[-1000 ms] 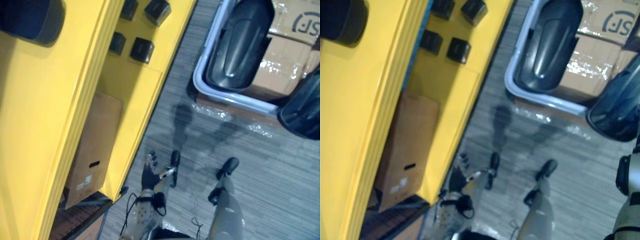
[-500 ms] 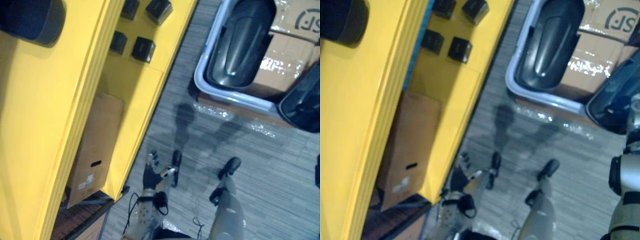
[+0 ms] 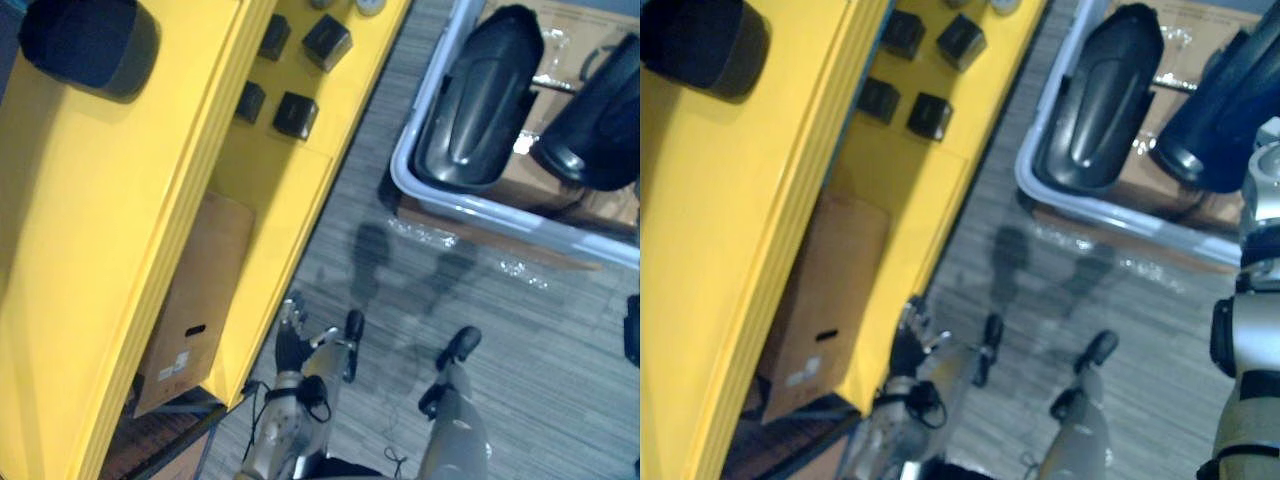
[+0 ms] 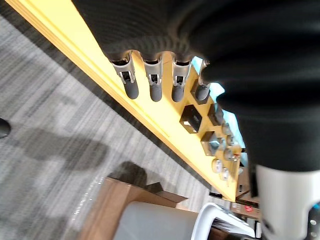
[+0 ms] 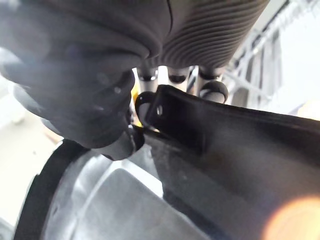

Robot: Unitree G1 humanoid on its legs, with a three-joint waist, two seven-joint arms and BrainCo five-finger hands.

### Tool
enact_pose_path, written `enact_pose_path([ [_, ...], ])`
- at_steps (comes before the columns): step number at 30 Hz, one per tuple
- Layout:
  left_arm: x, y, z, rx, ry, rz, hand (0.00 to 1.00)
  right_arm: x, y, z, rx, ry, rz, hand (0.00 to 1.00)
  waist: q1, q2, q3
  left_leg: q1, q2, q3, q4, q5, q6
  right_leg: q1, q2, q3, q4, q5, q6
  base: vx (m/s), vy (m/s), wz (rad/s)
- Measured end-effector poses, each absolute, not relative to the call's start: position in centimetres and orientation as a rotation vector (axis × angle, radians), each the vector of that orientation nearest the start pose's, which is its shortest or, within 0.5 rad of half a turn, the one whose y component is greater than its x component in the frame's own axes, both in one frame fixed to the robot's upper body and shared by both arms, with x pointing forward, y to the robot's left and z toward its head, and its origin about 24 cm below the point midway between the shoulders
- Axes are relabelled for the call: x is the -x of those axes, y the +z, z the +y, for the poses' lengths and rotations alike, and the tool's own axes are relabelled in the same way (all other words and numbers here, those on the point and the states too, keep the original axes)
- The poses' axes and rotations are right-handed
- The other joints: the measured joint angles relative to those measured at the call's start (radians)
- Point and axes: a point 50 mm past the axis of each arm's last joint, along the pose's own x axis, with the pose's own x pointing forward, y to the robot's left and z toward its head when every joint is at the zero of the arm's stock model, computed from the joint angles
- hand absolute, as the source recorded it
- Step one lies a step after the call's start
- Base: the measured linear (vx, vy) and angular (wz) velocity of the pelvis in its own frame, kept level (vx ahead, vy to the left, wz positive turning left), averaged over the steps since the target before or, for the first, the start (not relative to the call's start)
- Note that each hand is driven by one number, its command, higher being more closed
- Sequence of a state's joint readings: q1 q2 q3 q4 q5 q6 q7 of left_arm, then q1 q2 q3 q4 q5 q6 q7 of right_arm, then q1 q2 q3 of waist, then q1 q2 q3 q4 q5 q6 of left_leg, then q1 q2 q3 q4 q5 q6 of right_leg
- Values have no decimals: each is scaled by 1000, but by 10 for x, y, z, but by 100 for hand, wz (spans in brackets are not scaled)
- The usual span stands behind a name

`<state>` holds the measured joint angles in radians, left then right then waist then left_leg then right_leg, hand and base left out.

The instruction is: Walk over and take plastic housings, then place them on the shelf

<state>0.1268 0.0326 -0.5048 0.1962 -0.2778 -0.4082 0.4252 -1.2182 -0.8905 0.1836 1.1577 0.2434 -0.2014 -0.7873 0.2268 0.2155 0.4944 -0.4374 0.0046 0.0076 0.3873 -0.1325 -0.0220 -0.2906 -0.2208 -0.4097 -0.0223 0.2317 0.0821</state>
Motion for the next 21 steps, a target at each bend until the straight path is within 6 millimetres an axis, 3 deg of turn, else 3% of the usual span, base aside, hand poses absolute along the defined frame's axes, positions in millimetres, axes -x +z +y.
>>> enact_pose_path([
  [7,-200,2,86,269,62,21,0,-340,303,-368,301,-1186,-484,100,-21,-38,25,21,1,-2,4,1,-1,28,0,-4,0,0,0,-4,0,1],
  [21,-198,5,89,278,69,7,0,-342,301,-364,234,-1171,-524,100,-25,-56,25,37,1,-6,3,2,-1,47,1,-4,0,2,2,0,0,0],
])
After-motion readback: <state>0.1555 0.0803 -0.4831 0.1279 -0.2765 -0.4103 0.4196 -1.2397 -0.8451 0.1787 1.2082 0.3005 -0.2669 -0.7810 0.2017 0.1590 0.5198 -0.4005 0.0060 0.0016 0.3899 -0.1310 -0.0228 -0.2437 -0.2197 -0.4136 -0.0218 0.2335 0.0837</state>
